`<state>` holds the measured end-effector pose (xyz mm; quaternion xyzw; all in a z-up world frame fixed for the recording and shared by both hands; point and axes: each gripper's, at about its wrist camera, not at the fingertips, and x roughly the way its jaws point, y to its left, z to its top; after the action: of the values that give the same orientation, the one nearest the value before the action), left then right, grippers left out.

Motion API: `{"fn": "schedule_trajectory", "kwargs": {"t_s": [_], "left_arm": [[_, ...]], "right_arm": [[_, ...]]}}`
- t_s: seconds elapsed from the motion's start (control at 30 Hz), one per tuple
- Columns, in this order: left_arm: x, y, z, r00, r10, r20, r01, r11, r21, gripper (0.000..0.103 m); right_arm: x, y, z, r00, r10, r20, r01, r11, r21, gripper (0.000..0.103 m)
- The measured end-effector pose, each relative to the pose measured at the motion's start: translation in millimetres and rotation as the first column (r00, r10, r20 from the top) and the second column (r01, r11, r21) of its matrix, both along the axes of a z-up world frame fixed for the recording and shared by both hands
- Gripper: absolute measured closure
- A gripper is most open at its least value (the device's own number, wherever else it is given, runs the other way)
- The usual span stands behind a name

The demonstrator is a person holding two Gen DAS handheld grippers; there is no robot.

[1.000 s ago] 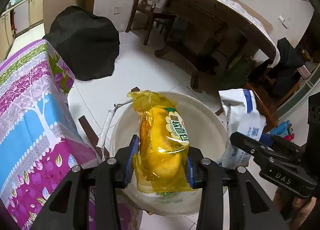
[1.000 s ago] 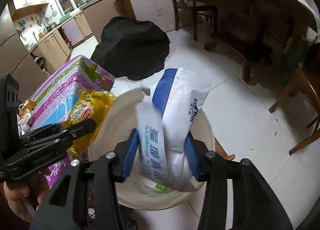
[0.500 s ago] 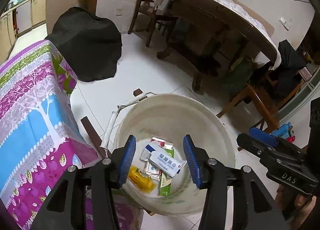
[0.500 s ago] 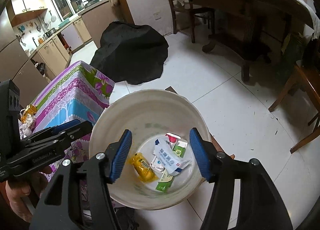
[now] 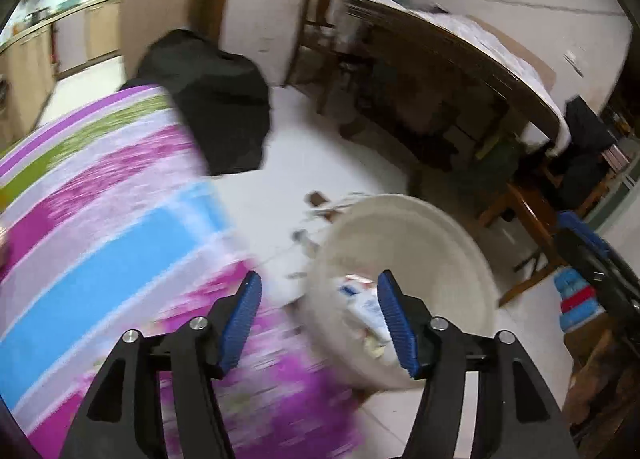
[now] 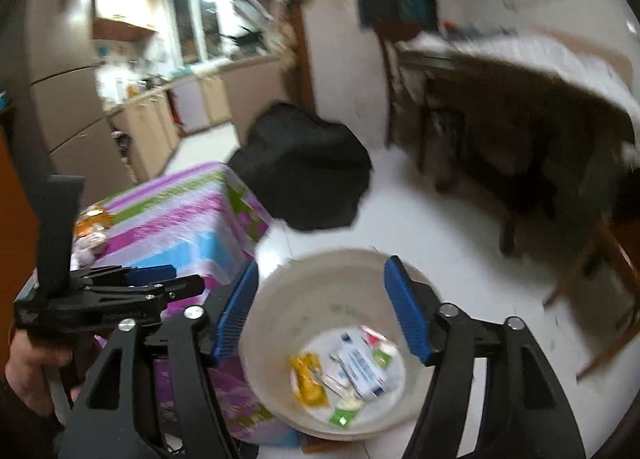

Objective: Collect trash
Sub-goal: 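Grasp the red-labelled bread bag with the left tool while the right tool grasps the clear seed bag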

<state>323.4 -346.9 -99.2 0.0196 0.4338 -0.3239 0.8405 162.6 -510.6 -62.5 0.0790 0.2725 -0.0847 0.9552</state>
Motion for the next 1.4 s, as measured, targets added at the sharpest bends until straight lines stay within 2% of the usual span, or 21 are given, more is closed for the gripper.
{"fn": "schedule_trajectory", "kwargs": {"t_s": [0.13, 0.23, 0.33, 0.43, 0.47, 0.5, 0.53, 0.6, 0.67, 0.77, 0.83, 0.87, 0.9, 0.93, 1.0, 1.07, 1.1, 1.2, 1.27, 1.33, 1.4], "left_arm": [[8.4, 93.2, 4.2, 0.991, 0.131, 0.008, -0.131, 0.991, -0.017, 0.036], [16.4, 188.2, 8.7, 0.965, 0.260, 0.017, -0.259, 0.965, -0.034, 0.032], [29.9, 268.7, 12.3, 0.910, 0.412, 0.049, -0.411, 0.911, -0.018, 0.026], [55.6, 349.9, 18.8, 0.821, 0.560, 0.112, -0.565, 0.825, 0.018, 0.018], [68.1, 376.5, 20.8, 0.780, 0.613, 0.127, -0.621, 0.784, 0.027, 0.015], [78.8, 395.4, 20.5, 0.761, 0.637, 0.123, -0.644, 0.764, 0.025, 0.011], [90.0, 410.1, 18.4, 0.755, 0.647, 0.109, -0.652, 0.758, 0.025, 0.010], [116.3, 425.8, 9.2, 0.752, 0.654, 0.083, -0.659, 0.749, 0.072, 0.009], [135.3, 418.1, 1.1, 0.778, 0.623, 0.080, -0.628, 0.771, 0.107, 0.009], [155.3, 404.3, -16.3, 0.800, 0.594, 0.088, -0.599, 0.783, 0.167, 0.009], [161.6, 402.1, -28.5, 0.787, 0.609, 0.101, -0.615, 0.760, 0.209, 0.010], [165.1, 405.5, -35.4, 0.781, 0.619, 0.083, -0.621, 0.754, 0.215, 0.012], [164.9, 407.4, -41.1, 0.778, 0.625, 0.064, -0.624, 0.754, 0.205, 0.031], [158.2, 412.3, -43.7, 0.763, 0.644, 0.053, -0.642, 0.744, 0.187, 0.039], [148.3, 418.5, -41.9, 0.758, 0.651, 0.044, -0.648, 0.744, 0.161, 0.049], [131.3, 423.1, -35.3, 0.758, 0.650, 0.055, -0.651, 0.749, 0.120, 0.051], [120.1, 425.7, -31.9, 0.756, 0.650, 0.071, -0.654, 0.749, 0.106, 0.051], [92.9, 432.3, -24.9, 0.763, 0.643, 0.066, -0.646, 0.761, 0.058, 0.051], [78.3, 432.7, -23.5, 0.780, 0.624, 0.048, -0.626, 0.779, 0.030, 0.051], [66.9, 431.3, -22.0, 0.791, 0.610, 0.045, -0.611, 0.791, 0.013, 0.051], [59.0, 429.5, -20.9, 0.805, 0.593, 0.027, -0.593, 0.805, -0.016, 0.051]], "right_arm": [[8.6, 47.0, -3.1, 0.992, 0.121, 0.035, -0.122, 0.992, 0.014, 0.037], [17.9, 78.6, -9.2, 0.979, 0.205, 0.020, -0.205, 0.978, 0.026, 0.036], [29.2, 101.1, -19.2, 0.967, 0.253, -0.019, -0.252, 0.967, 0.036, 0.033], [38.3, 116.9, -26.4, 0.963, 0.265, -0.046, -0.262, 0.963, 0.064, 0.028], [40.0, 120.2, -26.8, 0.962, 0.268, -0.048, -0.264, 0.962, 0.077, 0.028], [40.6, 125.6, -28.5, 0.961, 0.270, -0.051, -0.265, 0.960, 0.087, 0.026], [42.2, 130.2, -29.5, 0.961, 0.272, -0.057, -0.266, 0.960, 0.088, 0.024], [44.8, 138.2, -31.7, 0.958, 0.277, -0.071, -0.271, 0.959, 0.082, 0.023], [47.9, 148.0, -33.0, 0.954, 0.287, -0.085, -0.281, 0.957, 0.076, 0.023], [50.2, 155.6, -36.2, 0.950, 0.294, -0.102, -0.287, 0.955, 0.071, 0.022], [51.2, 159.4, -37.0, 0.947, 0.301, -0.116, -0.294, 0.953, 0.069, 0.022], [52.4, 162.6, -36.6, 0.944, 0.307, -0.122, -0.301, 0.952, 0.064, 0.022], [53.2, 165.1, -36.4, 0.942, 0.313, -0.124, -0.308, 0.950, 0.062, 0.022], [55.5, 168.8, -35.6, 0.937, 0.326, -0.125, -0.320, 0.945, 0.063, 0.022], [61.9, 176.6, -34.4, 0.925, 0.362, -0.119, -0.355, 0.932, 0.076, 0.022], [76.6, 189.8, -32.8, 0.903, 0.415, -0.111, -0.405, 0.908, 0.104, 0.027], [83.4, 195.2, -32.8, 0.895, 0.432, -0.109, -0.420, 0.900, 0.117, 0.034], [113.8, 225.0, -33.1, 0.849, 0.519, -0.099, -0.502, 0.851, 0.154, 0.045], [145.3, 251.9, -35.1, 0.810, 0.577, -0.106, -0.556, 0.812, 0.176, 0.047], [175.3, 267.8, -39.3, 0.790, 0.604, -0.110, -0.573, 0.790, 0.219, 0.047], [207.6, 277.4, -43.5, 0.788, 0.605, -0.117, -0.562, 0.784, 0.264, 0.047]]}}
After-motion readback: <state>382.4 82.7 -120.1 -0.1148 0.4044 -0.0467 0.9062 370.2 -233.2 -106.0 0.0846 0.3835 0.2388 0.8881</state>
